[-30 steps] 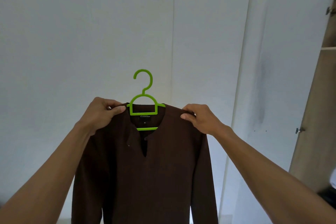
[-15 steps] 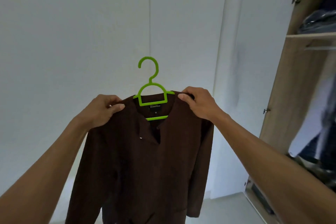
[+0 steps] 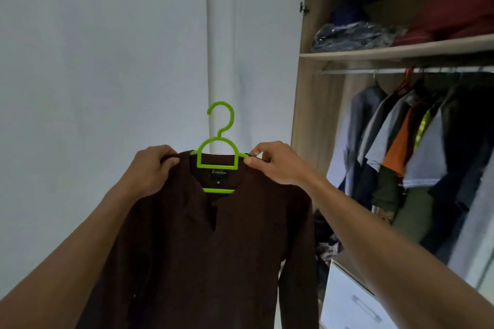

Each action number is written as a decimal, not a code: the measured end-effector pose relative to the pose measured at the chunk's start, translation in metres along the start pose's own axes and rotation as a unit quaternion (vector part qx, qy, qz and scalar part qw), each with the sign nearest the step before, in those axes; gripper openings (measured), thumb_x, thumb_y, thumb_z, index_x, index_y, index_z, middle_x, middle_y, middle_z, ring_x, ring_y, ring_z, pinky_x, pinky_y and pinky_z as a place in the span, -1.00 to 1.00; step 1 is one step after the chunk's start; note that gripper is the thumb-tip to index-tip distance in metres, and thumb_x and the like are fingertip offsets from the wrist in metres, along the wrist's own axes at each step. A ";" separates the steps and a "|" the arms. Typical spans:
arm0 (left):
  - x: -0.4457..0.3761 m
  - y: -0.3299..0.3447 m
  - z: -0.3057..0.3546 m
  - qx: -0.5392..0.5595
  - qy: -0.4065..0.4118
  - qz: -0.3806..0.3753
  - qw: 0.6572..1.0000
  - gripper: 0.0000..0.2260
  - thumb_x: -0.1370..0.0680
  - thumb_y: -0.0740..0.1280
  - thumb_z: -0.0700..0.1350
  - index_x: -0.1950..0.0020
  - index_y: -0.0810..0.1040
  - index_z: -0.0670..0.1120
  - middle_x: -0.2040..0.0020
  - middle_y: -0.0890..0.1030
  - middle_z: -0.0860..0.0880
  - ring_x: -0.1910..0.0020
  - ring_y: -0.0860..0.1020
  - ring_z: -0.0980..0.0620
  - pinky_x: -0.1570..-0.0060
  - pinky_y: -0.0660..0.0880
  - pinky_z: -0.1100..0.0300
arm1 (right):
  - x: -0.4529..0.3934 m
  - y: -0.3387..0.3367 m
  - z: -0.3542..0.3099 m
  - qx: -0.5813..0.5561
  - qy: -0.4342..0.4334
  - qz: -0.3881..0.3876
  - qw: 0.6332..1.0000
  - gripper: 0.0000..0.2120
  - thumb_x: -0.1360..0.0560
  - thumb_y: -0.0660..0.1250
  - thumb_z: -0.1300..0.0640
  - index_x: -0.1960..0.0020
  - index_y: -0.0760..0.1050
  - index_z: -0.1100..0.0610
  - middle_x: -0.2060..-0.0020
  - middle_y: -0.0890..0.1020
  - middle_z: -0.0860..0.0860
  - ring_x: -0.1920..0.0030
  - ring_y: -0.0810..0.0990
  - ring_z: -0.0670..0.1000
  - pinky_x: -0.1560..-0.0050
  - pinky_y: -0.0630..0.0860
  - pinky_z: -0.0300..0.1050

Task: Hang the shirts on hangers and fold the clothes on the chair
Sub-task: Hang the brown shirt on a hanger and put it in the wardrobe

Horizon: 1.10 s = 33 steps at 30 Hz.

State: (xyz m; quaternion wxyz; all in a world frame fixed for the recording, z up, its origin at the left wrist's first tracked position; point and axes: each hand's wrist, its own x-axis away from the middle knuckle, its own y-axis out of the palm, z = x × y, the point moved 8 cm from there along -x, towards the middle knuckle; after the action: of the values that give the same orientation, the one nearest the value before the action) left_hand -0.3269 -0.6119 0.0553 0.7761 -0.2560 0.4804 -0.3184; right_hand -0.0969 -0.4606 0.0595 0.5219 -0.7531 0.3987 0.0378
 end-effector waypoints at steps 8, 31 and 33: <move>-0.121 0.137 0.083 0.030 0.027 0.000 0.999 -0.84 -0.63 0.25 -0.22 -0.15 0.59 -0.15 -0.04 0.61 -0.16 -0.04 0.55 -0.18 -0.02 0.42 0.06 | -0.031 -0.087 0.135 -0.003 0.077 0.027 0.997 -0.76 -0.53 0.40 -0.11 0.24 0.58 -0.02 0.50 0.50 -0.15 0.45 0.42 -0.17 0.34 0.33 -0.24; -0.435 0.468 0.165 0.209 0.140 -0.094 0.963 -0.85 -0.62 0.24 -0.28 -0.12 0.57 -0.16 0.02 0.55 -0.08 0.01 0.49 -0.06 0.08 0.28 0.20 | -0.209 -0.141 0.403 -0.091 0.201 0.083 0.972 -0.82 -0.57 0.36 0.30 -0.15 0.62 0.27 0.57 0.49 -0.27 0.47 0.44 -0.30 0.33 0.30 -0.44; -0.472 0.491 0.169 0.229 0.149 -0.115 0.955 -0.86 -0.63 0.24 -0.26 -0.11 0.57 -0.14 0.01 0.56 -0.07 0.01 0.50 -0.06 0.09 0.29 0.20 | -0.233 -0.147 0.422 -0.089 0.216 0.108 0.966 -0.82 -0.57 0.36 0.32 -0.16 0.60 0.28 0.59 0.48 -0.28 0.49 0.45 -0.31 0.33 0.32 -0.44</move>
State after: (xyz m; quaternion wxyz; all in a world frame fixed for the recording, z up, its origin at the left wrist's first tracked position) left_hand -0.2103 0.0798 0.0540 0.6917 -0.0745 0.4716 -0.5418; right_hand -0.0100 0.0347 0.0903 0.3471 -0.7392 0.5761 -0.0341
